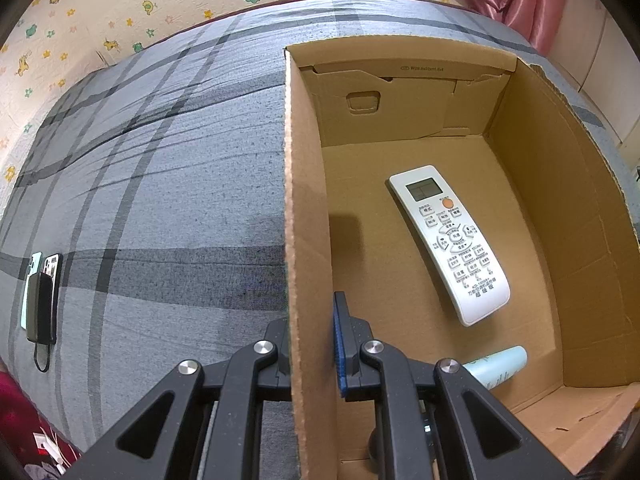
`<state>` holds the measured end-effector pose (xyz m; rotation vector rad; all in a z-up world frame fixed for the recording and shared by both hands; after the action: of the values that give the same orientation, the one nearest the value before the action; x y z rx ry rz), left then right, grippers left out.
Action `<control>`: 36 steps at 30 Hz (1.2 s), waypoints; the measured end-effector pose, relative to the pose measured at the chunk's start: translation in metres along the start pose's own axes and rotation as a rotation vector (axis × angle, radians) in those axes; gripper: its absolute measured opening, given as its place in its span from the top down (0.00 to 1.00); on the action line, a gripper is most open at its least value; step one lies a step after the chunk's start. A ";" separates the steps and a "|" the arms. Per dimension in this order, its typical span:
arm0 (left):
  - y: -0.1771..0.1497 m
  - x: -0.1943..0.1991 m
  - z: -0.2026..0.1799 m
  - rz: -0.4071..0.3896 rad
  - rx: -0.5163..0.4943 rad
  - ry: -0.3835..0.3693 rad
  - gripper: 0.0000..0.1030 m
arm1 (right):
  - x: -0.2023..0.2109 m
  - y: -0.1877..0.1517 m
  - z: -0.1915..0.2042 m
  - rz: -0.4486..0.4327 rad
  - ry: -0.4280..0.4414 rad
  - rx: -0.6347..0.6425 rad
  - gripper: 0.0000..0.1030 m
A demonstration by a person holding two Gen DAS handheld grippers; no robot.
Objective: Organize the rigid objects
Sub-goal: 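Move the right gripper out of the box toward the blue key fob, then close the right gripper on the blue key fob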
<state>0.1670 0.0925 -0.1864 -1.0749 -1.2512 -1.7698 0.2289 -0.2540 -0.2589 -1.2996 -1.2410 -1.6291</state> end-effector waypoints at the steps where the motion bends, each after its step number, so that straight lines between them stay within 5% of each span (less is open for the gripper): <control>1: 0.000 0.000 0.000 0.000 -0.001 0.001 0.87 | 0.001 0.000 -0.001 -0.001 0.001 0.000 0.04; 8: 0.000 0.001 -0.001 0.003 -0.001 0.003 0.87 | 0.005 0.001 -0.006 0.009 -0.002 0.005 0.07; 11: 0.000 0.000 -0.002 0.003 0.000 0.002 0.87 | 0.010 0.001 -0.004 0.006 0.002 0.006 0.26; 13: 0.000 0.000 -0.002 0.003 0.000 0.004 0.87 | 0.015 0.001 -0.002 0.009 0.015 0.011 0.61; 14: 0.000 0.000 -0.002 0.003 0.001 0.005 0.87 | 0.017 0.002 -0.001 0.008 0.014 0.013 0.66; 36: 0.000 0.001 -0.002 0.003 0.003 0.003 0.87 | 0.058 0.002 -0.003 -0.018 0.021 0.014 0.67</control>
<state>0.1664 0.0907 -0.1859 -1.0714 -1.2498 -1.7659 0.2151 -0.2547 -0.2024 -1.2625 -1.2528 -1.6401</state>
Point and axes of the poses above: each gripper's, at about its wrist camera, not at the fingertips, and x roughly against the way its jaws point, z to its left, y to its top, the point moved 1 cm from there along -x, roughly the way its jaws point, and after that the axes turned 14 degrees about -x, right-handed, at the moved point
